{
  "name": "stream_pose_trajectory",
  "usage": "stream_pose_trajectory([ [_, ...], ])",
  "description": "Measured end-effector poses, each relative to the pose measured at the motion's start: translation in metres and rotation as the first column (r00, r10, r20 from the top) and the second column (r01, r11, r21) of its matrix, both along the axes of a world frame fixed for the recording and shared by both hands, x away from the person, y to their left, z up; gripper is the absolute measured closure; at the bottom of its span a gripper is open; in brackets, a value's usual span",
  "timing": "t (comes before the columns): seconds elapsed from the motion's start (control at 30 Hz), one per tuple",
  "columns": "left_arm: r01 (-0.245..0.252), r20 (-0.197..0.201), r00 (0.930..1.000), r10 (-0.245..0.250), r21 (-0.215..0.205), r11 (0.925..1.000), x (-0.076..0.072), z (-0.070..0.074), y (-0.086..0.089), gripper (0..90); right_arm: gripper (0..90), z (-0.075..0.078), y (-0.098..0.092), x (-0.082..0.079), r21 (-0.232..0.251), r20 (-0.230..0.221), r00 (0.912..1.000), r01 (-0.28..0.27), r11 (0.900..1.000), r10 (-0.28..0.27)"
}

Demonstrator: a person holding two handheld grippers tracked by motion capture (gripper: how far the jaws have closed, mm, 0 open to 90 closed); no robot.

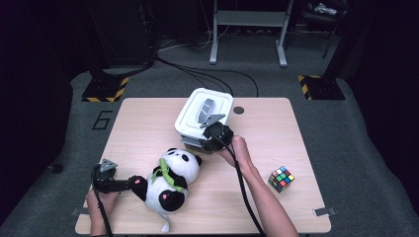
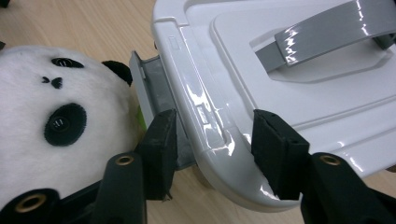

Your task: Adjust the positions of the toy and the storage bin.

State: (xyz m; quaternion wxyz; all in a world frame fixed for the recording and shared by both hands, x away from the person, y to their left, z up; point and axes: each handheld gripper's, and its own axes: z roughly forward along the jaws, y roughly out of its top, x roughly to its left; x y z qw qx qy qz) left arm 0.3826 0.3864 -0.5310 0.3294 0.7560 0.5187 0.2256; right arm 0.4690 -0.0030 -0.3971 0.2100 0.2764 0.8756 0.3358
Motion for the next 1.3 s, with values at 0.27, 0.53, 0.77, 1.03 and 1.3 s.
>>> stream_pose_trajectory([
  [0.27, -0.001, 0.001, 1.0, 0.001, -0.001, 1.0, 0.0, 0.0, 0.0, 4.8, 57.1, -0.001, 0.001, -0.001, -0.041, 0.051, 0.9986, -0.012, 0.999, 0.014],
  [0.53, 0.0, 0.005, 1.0, 0.0, 0.0, 1.0, 0.0, 0.0, 0.0, 4.9, 59.2, 0.0, -0.003, -0.002, -0.05, 0.034, 0.9991, -0.022, 0.998, 0.024],
  [0.77, -0.001, 0.004, 1.0, 0.001, 0.0, 1.0, 0.0, 0.0, 0.0, 5.1, 59.8, 0.003, -0.009, -0.003, -0.074, 0.039, 0.9988, -0.026, 0.997, 0.028],
  [1.03, 0.001, -0.001, 1.0, -0.001, 0.0, 1.0, 0.0, 0.0, 0.0, 5.1, 61.6, 0.009, -0.022, -0.005, -0.098, 0.059, 0.998, -0.017, 0.995, 0.022],
  [1.3, 0.002, -0.008, 1.0, -0.002, 0.004, 1.0, 0.0, 0.001, 0.0, 5.1, 58.5, 0.008, -0.028, -0.004, -0.083, 0.053, 0.9985, -0.01, 0.996, 0.014],
])
